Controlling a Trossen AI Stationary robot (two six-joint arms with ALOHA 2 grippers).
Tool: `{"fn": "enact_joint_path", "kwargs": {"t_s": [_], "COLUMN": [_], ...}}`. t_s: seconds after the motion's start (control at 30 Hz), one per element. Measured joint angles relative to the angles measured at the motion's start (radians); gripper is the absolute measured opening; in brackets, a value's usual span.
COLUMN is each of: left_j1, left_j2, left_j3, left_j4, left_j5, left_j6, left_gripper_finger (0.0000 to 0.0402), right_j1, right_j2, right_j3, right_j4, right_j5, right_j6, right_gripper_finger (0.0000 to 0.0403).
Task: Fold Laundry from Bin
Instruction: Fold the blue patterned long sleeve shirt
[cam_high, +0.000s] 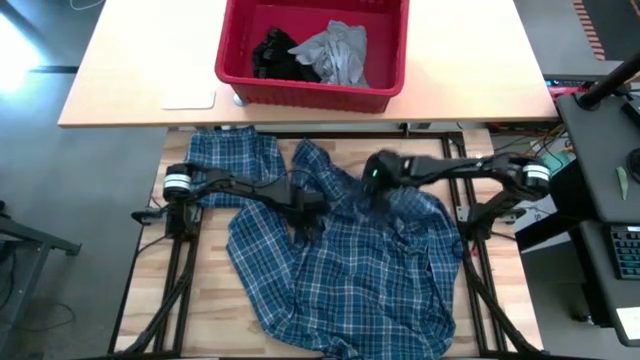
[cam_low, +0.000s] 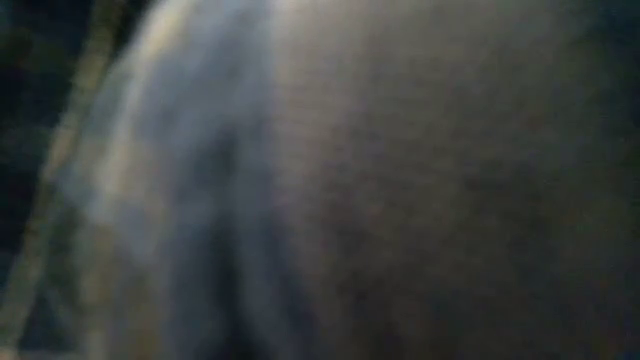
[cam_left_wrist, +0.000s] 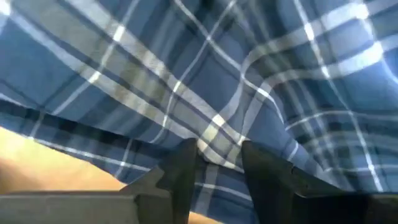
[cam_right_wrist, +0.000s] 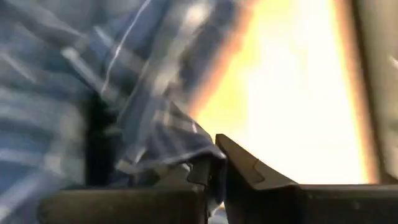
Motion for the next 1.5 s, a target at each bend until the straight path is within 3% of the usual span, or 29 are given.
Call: {"fn": "enact_joint_path", "kwargs": {"t_s": [0.1, 0.3, 0.43, 0.63, 0.8, 0.87, 0.97, 1.03, 1.13, 1.23, 1.5], "left_j1": [-0.017, -0.046, -0.049, -0.011, 0.065, 0.126, 0.267, 0.349, 0.412, 0.43, 0.457], "left_j2": [0.007, 0.006, -0.012, -0.112, -0.291, -0.34, -0.383, -0.373, -0.319, -0.253, -0.054], "left_j3": [-0.013, -0.011, -0.013, -0.026, 0.05, 0.07, 0.073, 0.064, 0.049, 0.046, 0.055], "left_j4": [-0.008, -0.075, -0.153, -0.234, -0.208, -0.159, -0.052, 0.027, 0.182, 0.324, 0.367], "left_j5": [0.023, 0.054, 0.067, 0.064, -0.029, -0.096, -0.101, -0.125, -0.152, -0.133, -0.111], "left_j6": [-0.031, -0.126, -0.201, -0.248, -0.228, -0.182, -0.086, 0.019, 0.229, 0.373, 0.358], "left_gripper_finger": [0.0107, 0.0085, 0.0078, 0.011, 0.017, 0.0192, 0.021, 0.0212, 0.0207, 0.0199, 0.0181], "right_j1": [-0.167, -0.558, -0.671, -0.684, -0.661, -0.658, -0.657, -0.634, -0.584, -0.534, -0.329], "right_j2": [-0.049, -0.034, -0.016, -0.035, -0.183, -0.255, -0.331, -0.365, -0.399, -0.431, -0.501], "right_j3": [0.007, -0.003, -0.004, 0.056, 0.169, 0.193, 0.173, 0.121, 0.027, -0.061, -0.201], "right_j4": [-0.033, -0.054, -0.132, -0.279, -0.34, -0.324, -0.269, -0.222, -0.185, -0.158, -0.088], "right_j5": [0.061, 0.059, -0.022, -0.077, -0.125, -0.215, -0.443, -0.5, -0.424, -0.417, -0.446], "right_j6": [-0.032, 0.066, 0.121, 0.118, 0.083, 0.075, 0.137, 0.192, 0.242, 0.275, 0.42], "right_gripper_finger": [0.001, 0.0009, 0.0019, 0.0099, 0.0175, 0.0193, 0.0206, 0.0206, 0.0206, 0.0206, 0.0205]}}
